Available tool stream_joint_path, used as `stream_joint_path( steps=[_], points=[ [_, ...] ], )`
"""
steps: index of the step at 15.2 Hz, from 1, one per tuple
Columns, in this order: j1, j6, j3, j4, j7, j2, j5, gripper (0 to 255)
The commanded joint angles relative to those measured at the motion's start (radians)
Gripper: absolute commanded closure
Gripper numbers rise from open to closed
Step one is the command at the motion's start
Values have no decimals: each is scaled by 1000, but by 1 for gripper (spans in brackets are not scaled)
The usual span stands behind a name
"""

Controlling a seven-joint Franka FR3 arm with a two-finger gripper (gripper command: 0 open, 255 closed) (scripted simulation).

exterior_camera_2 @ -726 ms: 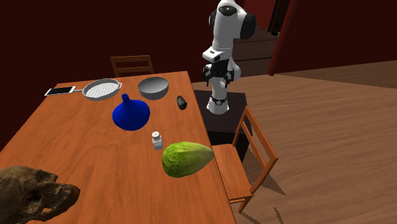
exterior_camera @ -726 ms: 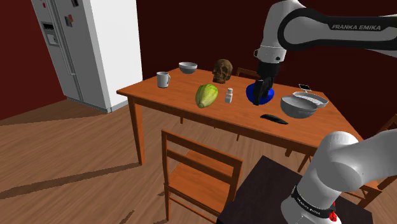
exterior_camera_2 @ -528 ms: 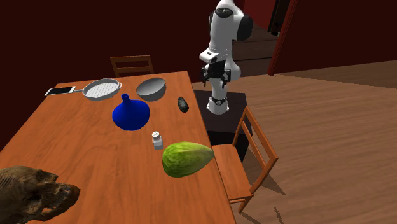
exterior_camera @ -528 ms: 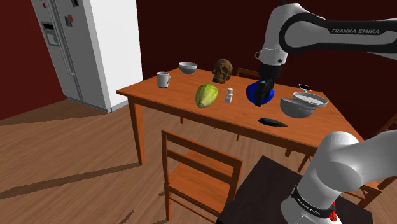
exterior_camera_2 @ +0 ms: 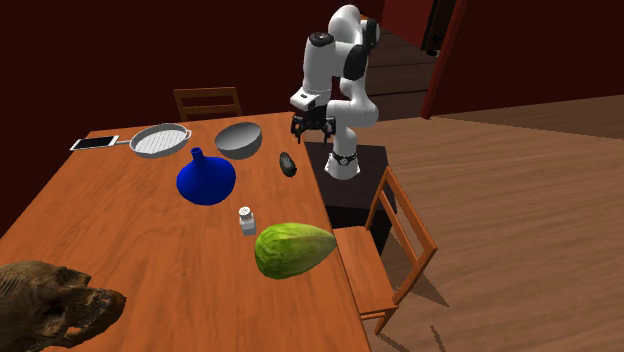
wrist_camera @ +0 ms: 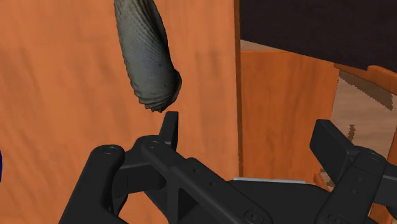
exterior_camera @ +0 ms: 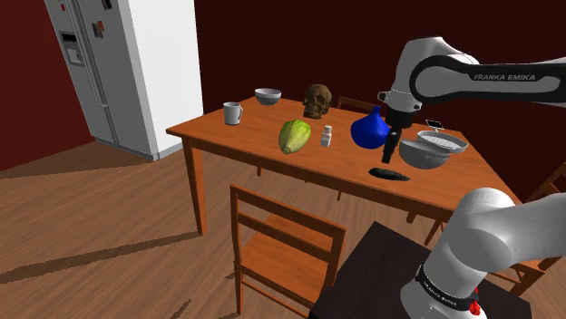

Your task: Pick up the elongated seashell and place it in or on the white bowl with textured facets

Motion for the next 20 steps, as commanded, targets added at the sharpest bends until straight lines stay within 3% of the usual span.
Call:
stream_joint_path(
  steps=[1,8,16,20],
  points=[
    [-12,41,-50,-29,-68,-3,-49,0],
    [-54,207,-257,-75,-305,53,-218,0],
    [-65,335,-322,-145,-310,106,-271,0],
    [-65,335,-322,-145,-310,106,-271,0]
  ],
)
